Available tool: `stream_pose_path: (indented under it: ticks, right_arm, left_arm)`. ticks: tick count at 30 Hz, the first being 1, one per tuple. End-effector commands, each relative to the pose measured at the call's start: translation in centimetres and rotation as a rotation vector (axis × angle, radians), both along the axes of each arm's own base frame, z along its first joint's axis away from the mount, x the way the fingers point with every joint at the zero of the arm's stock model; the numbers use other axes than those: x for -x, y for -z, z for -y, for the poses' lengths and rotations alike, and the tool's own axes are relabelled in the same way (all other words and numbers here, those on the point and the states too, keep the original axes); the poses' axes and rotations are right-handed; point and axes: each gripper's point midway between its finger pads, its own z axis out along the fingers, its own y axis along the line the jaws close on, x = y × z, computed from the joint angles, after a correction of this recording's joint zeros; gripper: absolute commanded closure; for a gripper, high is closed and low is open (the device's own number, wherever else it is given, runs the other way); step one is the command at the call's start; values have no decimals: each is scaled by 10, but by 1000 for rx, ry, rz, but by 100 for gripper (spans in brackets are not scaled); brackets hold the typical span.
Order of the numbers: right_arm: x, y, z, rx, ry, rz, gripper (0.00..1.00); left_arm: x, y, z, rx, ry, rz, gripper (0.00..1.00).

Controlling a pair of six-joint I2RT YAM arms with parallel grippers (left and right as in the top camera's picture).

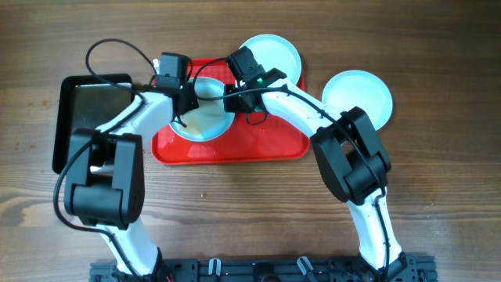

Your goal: Clean dirty plates on tray and stack at the side

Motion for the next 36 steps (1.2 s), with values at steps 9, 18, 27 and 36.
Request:
stream_pose_path:
  ticks: [9,18,27,36]
  right_arm:
    - [0,6,1,9,-7,0,96]
    - [0,6,1,9,-7,0,96]
    - [0,6,1,9,-7,0,96]
    - [0,6,1,9,-7,0,96]
  left_arm:
    - [88,32,39,341,213,-377,96]
    - [63,36,1,137,106,-288,96]
    - [48,35,-30,-14,-17,-215,96]
    - [37,38,-53,-105,-147,-100,96]
